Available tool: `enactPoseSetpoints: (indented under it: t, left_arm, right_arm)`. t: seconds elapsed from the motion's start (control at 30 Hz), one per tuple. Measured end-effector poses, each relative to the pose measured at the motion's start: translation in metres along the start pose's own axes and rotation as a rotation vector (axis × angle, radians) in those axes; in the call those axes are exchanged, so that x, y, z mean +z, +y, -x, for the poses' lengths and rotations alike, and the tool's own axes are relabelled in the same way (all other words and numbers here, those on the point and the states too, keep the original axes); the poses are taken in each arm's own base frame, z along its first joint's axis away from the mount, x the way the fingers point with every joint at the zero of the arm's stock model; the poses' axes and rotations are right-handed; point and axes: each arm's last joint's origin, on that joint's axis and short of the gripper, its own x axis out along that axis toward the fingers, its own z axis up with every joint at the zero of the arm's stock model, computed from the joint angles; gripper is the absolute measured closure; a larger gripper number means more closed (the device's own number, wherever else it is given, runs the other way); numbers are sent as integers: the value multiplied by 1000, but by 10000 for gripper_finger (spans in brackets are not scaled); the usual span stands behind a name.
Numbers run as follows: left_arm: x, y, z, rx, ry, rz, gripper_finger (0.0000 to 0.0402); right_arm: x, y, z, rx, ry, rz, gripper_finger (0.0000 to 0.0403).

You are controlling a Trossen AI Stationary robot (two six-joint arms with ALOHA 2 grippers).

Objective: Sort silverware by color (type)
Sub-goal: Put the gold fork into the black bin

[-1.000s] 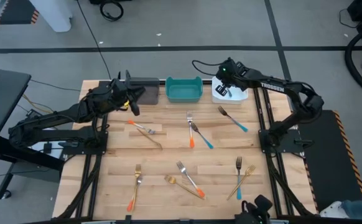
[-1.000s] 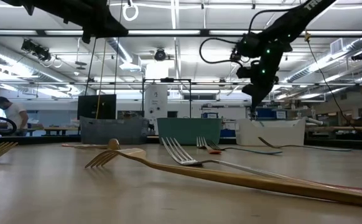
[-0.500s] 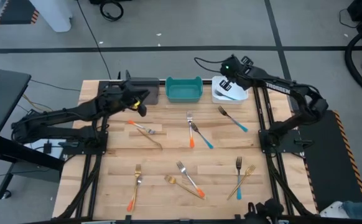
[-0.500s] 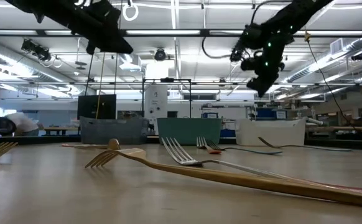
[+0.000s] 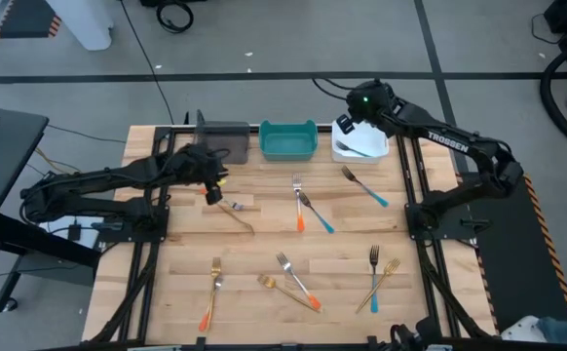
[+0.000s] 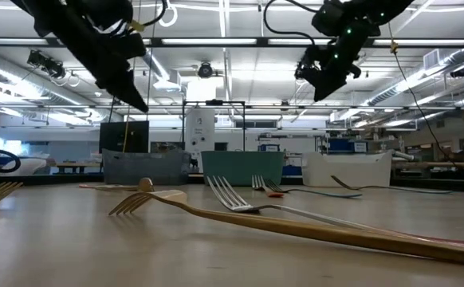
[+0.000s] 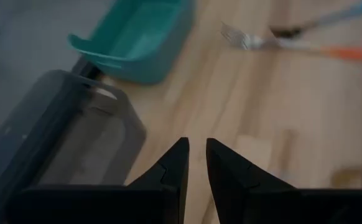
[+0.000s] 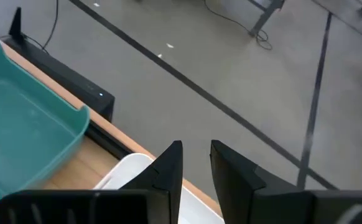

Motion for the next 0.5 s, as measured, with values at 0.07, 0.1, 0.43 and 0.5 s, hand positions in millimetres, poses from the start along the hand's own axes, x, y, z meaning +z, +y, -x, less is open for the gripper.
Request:
enactPoseSetpoints:
  t: [0.07, 0.1, 0.43, 0.5]
  left_arm:
    - [-2, -2, 0, -51, 12, -66, 338]
    - [-3, -3, 0, -86, 17, -99, 338]
    - [-30, -15, -14, -297, 58, -298, 338]
    - [-36, -17, -17, -339, 65, -316, 338]
  right_arm:
    - [-1, 1, 0, 15, 6, -21, 312]
    - [-1, 2, 0, 26, 6, -34, 312]
    - [0, 16, 6, 124, -3, -113, 312]
    - [0, 19, 7, 132, -5, -108, 312]
